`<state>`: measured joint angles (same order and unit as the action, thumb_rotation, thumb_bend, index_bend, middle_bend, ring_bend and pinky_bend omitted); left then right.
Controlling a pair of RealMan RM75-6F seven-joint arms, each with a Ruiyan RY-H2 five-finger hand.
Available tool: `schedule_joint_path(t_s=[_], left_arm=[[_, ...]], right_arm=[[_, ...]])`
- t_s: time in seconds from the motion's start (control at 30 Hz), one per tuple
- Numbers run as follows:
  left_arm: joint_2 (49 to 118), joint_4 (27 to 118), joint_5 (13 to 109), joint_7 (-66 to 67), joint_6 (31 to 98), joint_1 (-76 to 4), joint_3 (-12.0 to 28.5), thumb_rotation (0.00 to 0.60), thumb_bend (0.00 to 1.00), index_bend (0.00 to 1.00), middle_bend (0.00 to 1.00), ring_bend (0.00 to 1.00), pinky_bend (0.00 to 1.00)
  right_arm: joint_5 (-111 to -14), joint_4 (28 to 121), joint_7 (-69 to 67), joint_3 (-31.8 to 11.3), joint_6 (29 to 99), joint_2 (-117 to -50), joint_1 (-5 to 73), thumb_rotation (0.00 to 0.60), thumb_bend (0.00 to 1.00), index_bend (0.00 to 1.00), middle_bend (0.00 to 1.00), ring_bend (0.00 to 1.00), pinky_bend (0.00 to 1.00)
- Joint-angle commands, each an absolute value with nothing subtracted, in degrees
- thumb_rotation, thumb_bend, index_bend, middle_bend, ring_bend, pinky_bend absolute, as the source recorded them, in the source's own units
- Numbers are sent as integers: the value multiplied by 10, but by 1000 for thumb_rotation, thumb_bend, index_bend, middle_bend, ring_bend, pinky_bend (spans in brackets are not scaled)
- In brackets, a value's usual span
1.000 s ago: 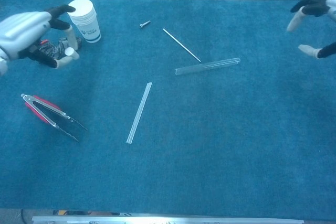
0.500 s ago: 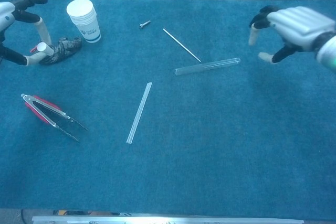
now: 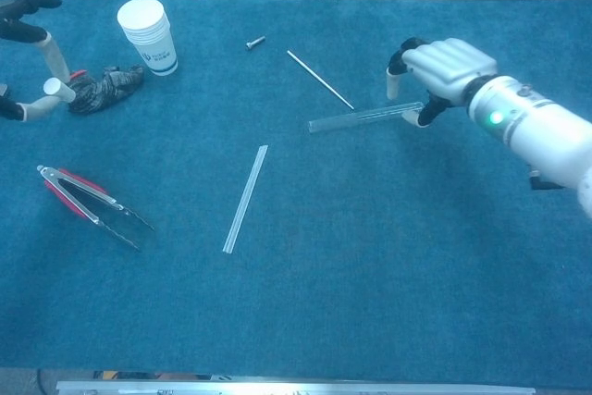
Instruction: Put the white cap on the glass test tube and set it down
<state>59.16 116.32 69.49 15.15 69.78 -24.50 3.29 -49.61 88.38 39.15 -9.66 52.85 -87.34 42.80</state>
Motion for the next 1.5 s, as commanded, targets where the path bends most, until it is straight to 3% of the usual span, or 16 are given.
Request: schedule_joint_path(t_s=[0.03, 0.53, 1.5], left_arm=[[588, 1161, 698, 143, 698, -240, 31, 600, 330, 510, 22, 0, 16], [590, 1138, 703, 115, 684, -232, 32, 600, 329, 508, 18, 0, 16], [600, 1121, 709, 96, 664, -230, 36, 600, 330, 507, 5, 0, 16]], right_arm=[[-483, 855, 399, -95, 525, -900, 445, 600, 301, 435, 224, 53, 221], [-479, 751, 395, -87, 515, -980, 479, 600, 301, 435, 223, 53, 221], [-481, 699, 395, -85, 516, -1020, 490, 600, 318, 487, 230, 53, 220]])
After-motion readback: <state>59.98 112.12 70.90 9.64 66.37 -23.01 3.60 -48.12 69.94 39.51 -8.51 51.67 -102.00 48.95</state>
